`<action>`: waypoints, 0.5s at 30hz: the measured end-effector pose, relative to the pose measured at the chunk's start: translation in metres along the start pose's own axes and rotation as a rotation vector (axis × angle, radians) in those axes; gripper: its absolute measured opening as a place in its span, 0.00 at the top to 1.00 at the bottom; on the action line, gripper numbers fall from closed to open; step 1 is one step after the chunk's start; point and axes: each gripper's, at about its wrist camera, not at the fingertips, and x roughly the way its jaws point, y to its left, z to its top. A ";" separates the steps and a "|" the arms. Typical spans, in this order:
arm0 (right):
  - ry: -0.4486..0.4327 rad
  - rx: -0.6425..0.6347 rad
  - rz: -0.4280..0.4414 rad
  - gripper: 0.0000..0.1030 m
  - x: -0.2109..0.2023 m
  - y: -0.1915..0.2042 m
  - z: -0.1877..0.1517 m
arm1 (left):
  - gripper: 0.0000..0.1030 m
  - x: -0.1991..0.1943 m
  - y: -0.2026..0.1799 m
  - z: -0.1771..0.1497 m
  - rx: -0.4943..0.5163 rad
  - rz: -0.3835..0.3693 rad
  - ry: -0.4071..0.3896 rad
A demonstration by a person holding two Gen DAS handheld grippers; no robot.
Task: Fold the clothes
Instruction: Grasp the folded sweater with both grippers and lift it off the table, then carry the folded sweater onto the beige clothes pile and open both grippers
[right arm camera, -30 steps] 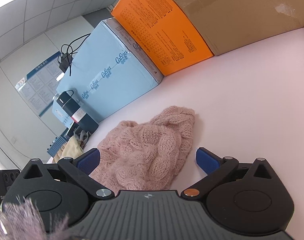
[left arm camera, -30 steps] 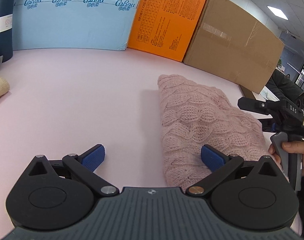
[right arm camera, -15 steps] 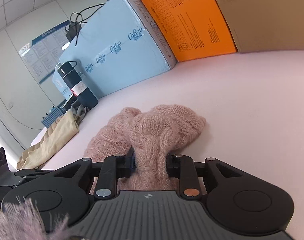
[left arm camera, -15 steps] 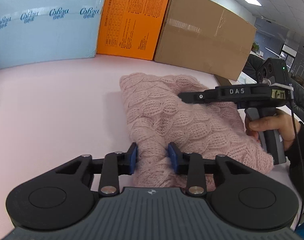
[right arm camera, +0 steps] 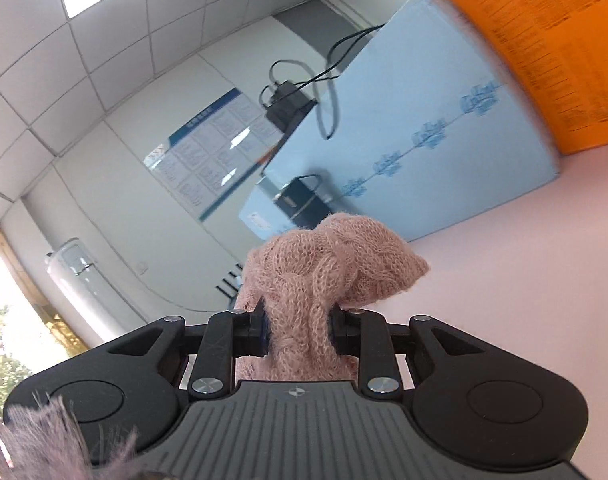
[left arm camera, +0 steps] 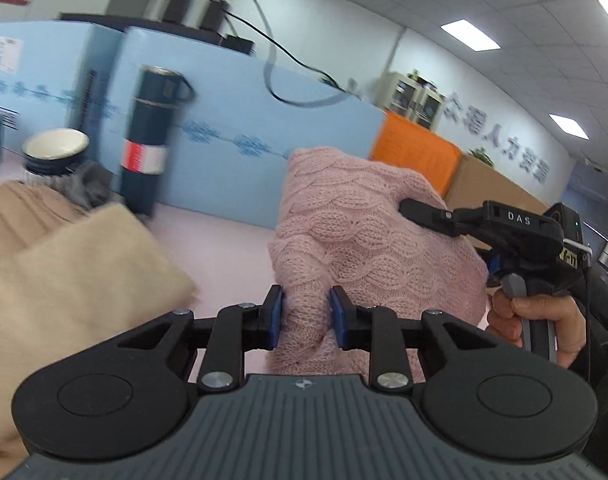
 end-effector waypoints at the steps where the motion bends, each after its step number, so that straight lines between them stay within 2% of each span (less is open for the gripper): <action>1: 0.022 0.003 0.034 0.78 0.026 0.007 0.001 | 0.78 -0.012 0.014 0.008 -0.005 0.043 -0.026; 6: 0.143 0.025 0.153 0.76 0.168 0.030 -0.012 | 0.78 -0.055 0.086 0.041 -0.035 0.325 -0.127; 8: 0.194 -0.012 0.136 0.71 0.223 0.034 -0.028 | 0.77 -0.061 0.118 0.042 -0.076 0.441 -0.120; 10: 0.233 -0.045 0.059 0.68 0.263 0.029 -0.048 | 0.76 -0.058 0.139 0.032 -0.091 0.573 -0.076; 11: 0.248 -0.056 0.015 0.64 0.279 0.025 -0.058 | 0.71 -0.058 0.149 0.027 -0.097 0.632 -0.054; 12: 0.257 -0.066 -0.031 0.61 0.290 0.019 -0.065 | 0.61 -0.058 0.158 0.019 -0.101 0.650 -0.041; 14: 0.263 -0.090 -0.088 0.51 0.299 0.007 -0.077 | 0.44 -0.060 0.164 0.006 -0.112 0.647 -0.035; 15: 0.255 -0.085 -0.079 0.51 0.299 0.001 -0.079 | 0.39 -0.061 0.164 -0.001 -0.114 0.645 -0.036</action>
